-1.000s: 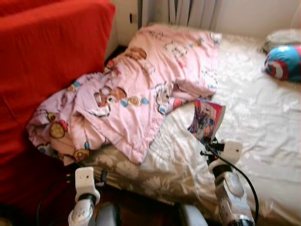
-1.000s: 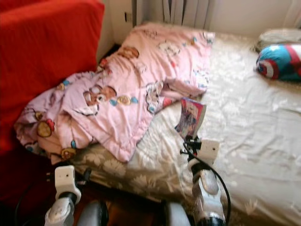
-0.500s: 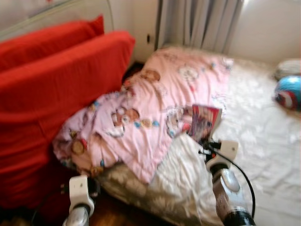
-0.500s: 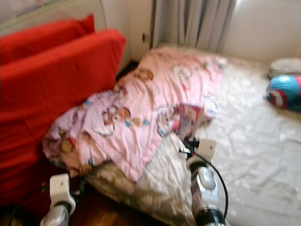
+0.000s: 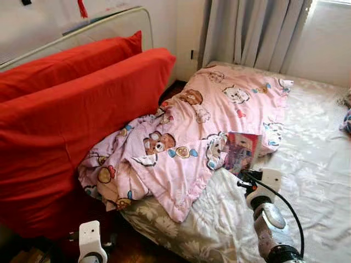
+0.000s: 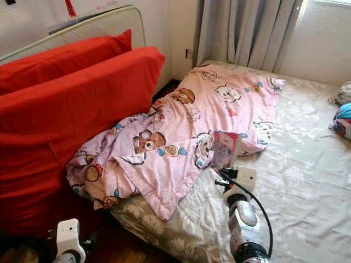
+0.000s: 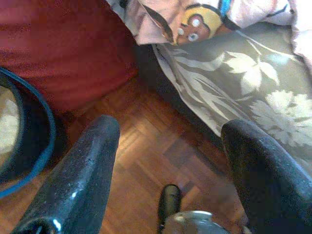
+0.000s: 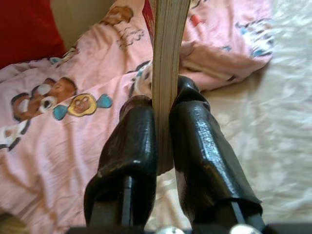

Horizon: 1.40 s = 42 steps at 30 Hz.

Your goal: Clean up the room

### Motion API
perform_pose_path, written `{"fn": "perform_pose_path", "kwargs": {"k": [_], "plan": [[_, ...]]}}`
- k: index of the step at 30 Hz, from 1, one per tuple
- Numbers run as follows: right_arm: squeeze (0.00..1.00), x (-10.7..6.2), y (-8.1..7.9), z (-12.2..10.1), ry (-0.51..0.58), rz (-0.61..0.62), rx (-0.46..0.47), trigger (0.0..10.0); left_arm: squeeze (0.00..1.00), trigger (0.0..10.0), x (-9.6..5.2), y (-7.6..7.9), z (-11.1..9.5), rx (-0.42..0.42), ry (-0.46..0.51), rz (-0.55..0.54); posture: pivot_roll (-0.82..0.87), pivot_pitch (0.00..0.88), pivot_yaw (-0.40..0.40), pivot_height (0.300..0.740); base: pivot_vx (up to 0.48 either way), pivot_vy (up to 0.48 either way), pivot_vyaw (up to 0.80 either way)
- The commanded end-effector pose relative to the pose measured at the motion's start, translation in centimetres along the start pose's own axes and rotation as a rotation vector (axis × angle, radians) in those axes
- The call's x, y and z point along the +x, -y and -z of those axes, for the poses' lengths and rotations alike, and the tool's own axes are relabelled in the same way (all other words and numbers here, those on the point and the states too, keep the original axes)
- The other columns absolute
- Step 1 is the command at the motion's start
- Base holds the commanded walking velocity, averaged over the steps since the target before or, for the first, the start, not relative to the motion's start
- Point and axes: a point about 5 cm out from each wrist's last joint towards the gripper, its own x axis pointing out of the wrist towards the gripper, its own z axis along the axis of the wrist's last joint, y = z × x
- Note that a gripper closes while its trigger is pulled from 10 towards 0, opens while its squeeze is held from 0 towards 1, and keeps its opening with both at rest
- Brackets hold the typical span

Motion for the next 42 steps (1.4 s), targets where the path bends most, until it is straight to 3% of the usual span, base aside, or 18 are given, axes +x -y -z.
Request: {"fn": "perform_pose_path", "kwargs": {"k": [1,6,14,18,22,28,33,42], "plan": [[0.0,0.2,0.3,-0.9,0.046,-0.008,-0.023,10.0,0.0,10.0,-0.2,0.0,1.0,-0.017,-0.05,-0.012,0.0,0.0,-0.059,0.74,0.0,0.0,0.0],[0.0,0.0,1.0,-0.9,0.035,-0.016,-0.052,10.0,0.0,10.0,-1.4,-0.5,3.8,-0.011,-0.141,-0.032,0.0,0.0,-0.079,0.74,0.0,0.0,0.0],[0.0,-0.1,1.4,-0.3,0.003,-0.003,-0.033,10.0,0.0,10.0,-2.7,-1.2,6.1,-0.024,-0.191,-0.039,0.03,0.0,-0.097,0.74,0.0,0.0,-0.06],[0.0,-0.1,1.7,-0.3,-0.007,0.015,-0.001,10.0,0.0,10.0,-2.6,-1.0,6.1,0.02,-0.197,-0.008,0.0,0.0,-0.072,0.74,0.0,0.0,-0.73],[0.0,-0.1,1.5,-0.3,-0.003,-0.009,-0.04,10.0,0.0,10.0,-2.3,-0.8,5.5,0.053,-0.186,0.014,-0.01,0.0,-0.059,0.74,0.0,0.0,-0.8],[0.0,-0.1,1.2,-0.5,0.014,-0.024,-0.054,10.0,0.0,10.0,-1.8,-0.9,4.5,0.036,-0.153,-0.007,0.0,0.0,-0.079,0.74,0.0,0.0,-0.79],[0.0,-0.2,1.0,-0.5,0.034,-0.032,-0.075,10.0,0.0,10.0,-1.8,-0.8,4.5,0.03,-0.15,-0.012,-0.01,0.0,-0.07,0.74,0.0,-0.172,0.0],[0.0,-0.3,1.1,-0.2,0.029,0.018,-0.039,10.0,0.0,10.0,-1.8,-1.3,4.4,0.033,-0.15,-0.03,-0.02,0.0,-0.069,0.74,0.0,-0.295,-0.36]]}}
